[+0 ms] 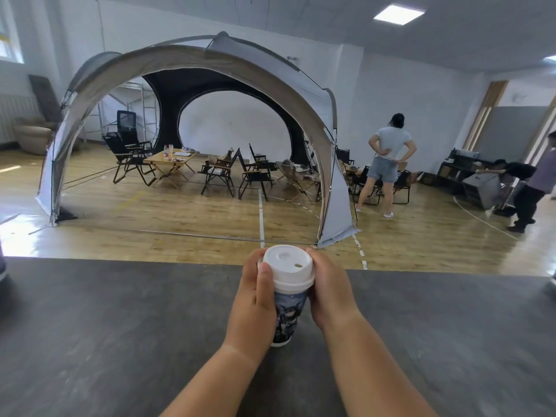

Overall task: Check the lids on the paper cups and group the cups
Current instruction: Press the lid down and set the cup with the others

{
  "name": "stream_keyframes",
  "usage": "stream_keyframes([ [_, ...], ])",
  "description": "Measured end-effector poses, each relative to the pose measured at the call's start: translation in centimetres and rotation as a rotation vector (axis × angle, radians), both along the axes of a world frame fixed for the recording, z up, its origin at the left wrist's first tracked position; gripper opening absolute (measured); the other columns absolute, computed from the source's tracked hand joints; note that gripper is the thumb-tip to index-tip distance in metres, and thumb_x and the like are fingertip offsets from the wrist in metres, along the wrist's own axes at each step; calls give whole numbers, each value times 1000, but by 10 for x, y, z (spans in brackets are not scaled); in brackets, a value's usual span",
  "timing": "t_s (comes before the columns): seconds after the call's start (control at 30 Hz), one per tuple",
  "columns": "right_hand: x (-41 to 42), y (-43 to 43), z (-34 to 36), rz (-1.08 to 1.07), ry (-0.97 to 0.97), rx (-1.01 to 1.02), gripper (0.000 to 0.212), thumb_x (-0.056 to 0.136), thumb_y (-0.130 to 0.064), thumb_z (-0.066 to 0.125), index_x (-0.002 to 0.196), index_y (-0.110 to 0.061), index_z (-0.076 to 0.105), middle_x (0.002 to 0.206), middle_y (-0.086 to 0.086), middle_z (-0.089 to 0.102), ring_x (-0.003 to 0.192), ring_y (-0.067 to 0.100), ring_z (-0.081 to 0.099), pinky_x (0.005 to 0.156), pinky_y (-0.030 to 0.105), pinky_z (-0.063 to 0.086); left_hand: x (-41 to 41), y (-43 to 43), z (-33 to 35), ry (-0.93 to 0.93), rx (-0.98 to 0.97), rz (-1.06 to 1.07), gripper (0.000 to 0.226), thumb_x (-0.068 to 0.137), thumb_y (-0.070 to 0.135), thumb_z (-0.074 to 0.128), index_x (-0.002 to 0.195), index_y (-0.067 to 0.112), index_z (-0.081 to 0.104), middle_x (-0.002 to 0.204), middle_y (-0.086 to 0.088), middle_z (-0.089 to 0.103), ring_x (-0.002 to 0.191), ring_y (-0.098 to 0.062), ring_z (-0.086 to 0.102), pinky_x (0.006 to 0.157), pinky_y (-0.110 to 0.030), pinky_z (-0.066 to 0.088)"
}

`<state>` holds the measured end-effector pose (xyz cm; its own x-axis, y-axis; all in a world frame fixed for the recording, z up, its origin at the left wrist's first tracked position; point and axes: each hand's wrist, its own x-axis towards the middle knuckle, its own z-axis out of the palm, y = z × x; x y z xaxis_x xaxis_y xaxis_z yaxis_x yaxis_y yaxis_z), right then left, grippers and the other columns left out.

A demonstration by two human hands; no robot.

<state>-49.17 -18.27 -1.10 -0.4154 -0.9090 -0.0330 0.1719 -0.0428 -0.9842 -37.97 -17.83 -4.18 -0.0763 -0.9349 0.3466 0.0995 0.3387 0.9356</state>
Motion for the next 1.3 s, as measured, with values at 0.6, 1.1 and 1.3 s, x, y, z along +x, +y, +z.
stream_keyframes([
  [0.6,29,51,-18,-10,327,-234,48,90,-48,37,137,-36,34,126,-28,46,115,-19,45,81,-5,35,-5,4,0,82,24,-39,27,104,32,29,105,47,51,98,23,64,92,12,60,76,-6,44],
  [1.1,19,53,-7,-165,415,-141,20,89,-47,58,98,-32,47,110,-7,59,96,0,59,72,12,46,-13,12,13,310,235,-15,43,101,49,29,128,29,56,118,4,66,109,-13,62,93,-31,52],
  [1.3,25,54,-7,-160,332,-142,24,90,-47,58,103,-34,42,117,-1,57,100,10,63,82,28,55,-28,18,18,293,226,24,31,101,44,30,126,34,46,122,1,58,108,-15,59,84,-27,52],
])
